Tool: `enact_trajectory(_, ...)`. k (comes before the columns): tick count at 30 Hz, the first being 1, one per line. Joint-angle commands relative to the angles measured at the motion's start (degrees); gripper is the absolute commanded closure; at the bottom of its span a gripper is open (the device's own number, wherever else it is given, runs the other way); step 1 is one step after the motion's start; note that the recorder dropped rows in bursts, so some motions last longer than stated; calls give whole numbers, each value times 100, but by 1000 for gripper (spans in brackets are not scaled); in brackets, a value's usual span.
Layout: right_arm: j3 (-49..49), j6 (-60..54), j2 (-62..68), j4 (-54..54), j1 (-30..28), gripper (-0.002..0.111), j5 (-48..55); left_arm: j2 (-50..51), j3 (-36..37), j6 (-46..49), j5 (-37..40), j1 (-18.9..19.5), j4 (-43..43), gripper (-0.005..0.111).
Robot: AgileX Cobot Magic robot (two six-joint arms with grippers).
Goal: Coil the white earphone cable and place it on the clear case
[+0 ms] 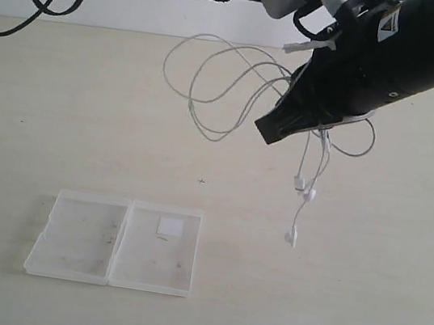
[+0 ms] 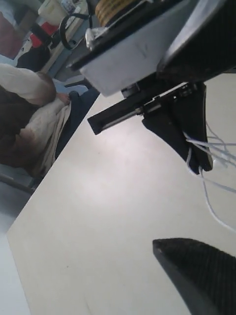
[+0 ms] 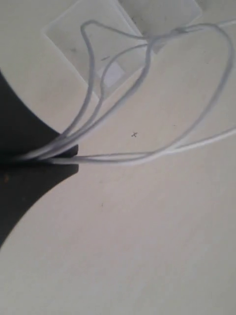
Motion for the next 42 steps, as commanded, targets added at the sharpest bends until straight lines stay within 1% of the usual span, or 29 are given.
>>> enact_trajectory(1, -78, -174, 13, -45, 11, 108, 513, -302, -44, 334, -171, 127, -39, 25)
enact_trajectory(3, -223, -197, 64, -35, 11, 108, 798, -453, -44, 386, -238, 259, -39, 29)
enact_trajectory(6, -561, -271, 177, -35, 11, 108, 1293, -731, -44, 386, -287, 538, -39, 46)
enact_trajectory(7, -713, -304, 220, -23, 11, 108, 1419, -823, -44, 397, -371, 689, -39, 56)
enact_trajectory(9, -925, -319, 280, -23, 11, 108, 1623, -963, -44, 433, -588, 909, -39, 71)
enact_trajectory(13, -1433, -636, 509, 321, 11, 108, 2129, -1218, -44, 667, -1387, 1508, -39, 106)
enact_trajectory(16, -1728, -647, 689, 395, 11, 108, 2285, -1339, -44, 691, -1474, 1874, -39, 107)
enact_trajectory(19, -1915, -661, 773, 510, 11, 108, 2341, -1443, 32, 691, -1474, 2098, -133, 107)
enact_trajectory(23, -2091, -688, 773, 391, 220, 108, 2339, -1555, 338, 909, -1474, 2251, -593, 107)
enact_trajectory(27, -2142, -559, 781, 28, 566, 108, 2301, -1835, 843, 1139, -1396, 2356, -828, 107)
enact_trajectory(30, -2142, -491, 781, -47, 610, 108, 2302, -2138, 1217, 1224, -1033, 2407, -899, 107)
enact_trajectory(34, -2142, -491, 781, -47, 610, 108, 2181, -2720, 1625, 1252, -144, 2407, -1211, 107)
enact_trajectory(38, -2142, -432, 781, -47, 610, 108, 2010, -3364, 2002, 1252, 516, 2407, -1530, 107)
enact_trajectory(42, -2142, -433, 781, -23, 610, 108, 2012, -3749, 2387, 1252, 920, 2407, -1655, 107)
